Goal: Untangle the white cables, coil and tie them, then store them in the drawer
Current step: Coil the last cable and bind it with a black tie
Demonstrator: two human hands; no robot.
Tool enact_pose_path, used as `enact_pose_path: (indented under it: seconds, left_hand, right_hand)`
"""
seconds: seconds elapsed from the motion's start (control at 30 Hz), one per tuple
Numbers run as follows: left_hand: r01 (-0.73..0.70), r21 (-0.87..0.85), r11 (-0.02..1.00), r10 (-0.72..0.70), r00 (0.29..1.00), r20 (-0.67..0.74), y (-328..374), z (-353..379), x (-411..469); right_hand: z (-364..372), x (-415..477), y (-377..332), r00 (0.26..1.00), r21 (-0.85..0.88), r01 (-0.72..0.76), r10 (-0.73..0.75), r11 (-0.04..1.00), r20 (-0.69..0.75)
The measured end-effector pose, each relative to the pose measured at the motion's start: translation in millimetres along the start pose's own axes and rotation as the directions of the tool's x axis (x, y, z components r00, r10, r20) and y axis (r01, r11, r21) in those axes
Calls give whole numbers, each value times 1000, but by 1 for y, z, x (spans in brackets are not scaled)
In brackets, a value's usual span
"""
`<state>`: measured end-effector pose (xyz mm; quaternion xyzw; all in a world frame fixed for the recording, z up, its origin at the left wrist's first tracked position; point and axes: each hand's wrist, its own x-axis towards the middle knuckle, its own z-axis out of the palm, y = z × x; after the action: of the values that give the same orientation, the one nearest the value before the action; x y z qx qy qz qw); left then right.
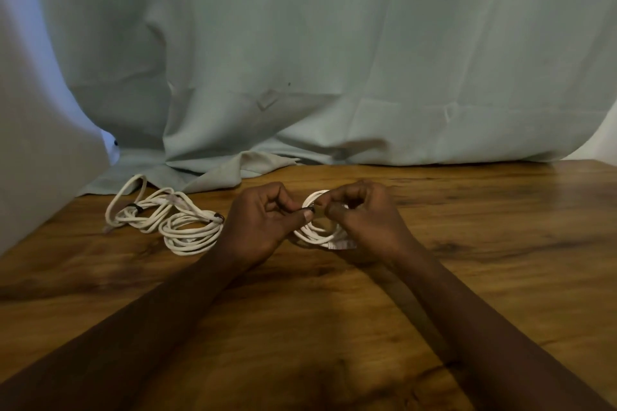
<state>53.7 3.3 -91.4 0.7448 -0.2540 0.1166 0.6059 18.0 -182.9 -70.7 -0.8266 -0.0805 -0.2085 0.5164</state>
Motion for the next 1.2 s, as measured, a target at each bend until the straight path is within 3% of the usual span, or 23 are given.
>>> enact_pose_path:
  seconds: [0.13,0.33,0.43,0.53,0.73,0.83,0.97,1.2]
  left_hand:
    - [-6,-14,1000,7,1000,17,-2,0,1]
    - [90,95,991,-97,992,78,8,1,2]
    - [90,156,984,-114,981,155,11,1,1]
    - [61,233,971,-107,976,189,17,4,0]
    - [128,199,972,-178,950,257,15,4,3]
    - [153,112,982,-173,964,200,8,5,0]
    - [150,83,985,-159,981,109,0,4,-1]
    - [167,398,902,-131,984,-117,6,-16,5]
  right_hand:
    - [-1,2,8,989,-203,140,-146,969,-12]
    - [-5,2,4,945,-307,301,-325,903,-31]
    - [-6,2,4,935,-240,330,-351,913,-53]
    - [-4,-1,3,957,-84,274,-280,958,-81]
    - [3,0,9,972,77,186,-172,980,-161]
    - [12,0,17,980,192,117,-82,974,-183]
    - [19,-1,21,973,113,152,-128,982,-194]
    - [28,-4,18,998,45,29,-26,999,-58]
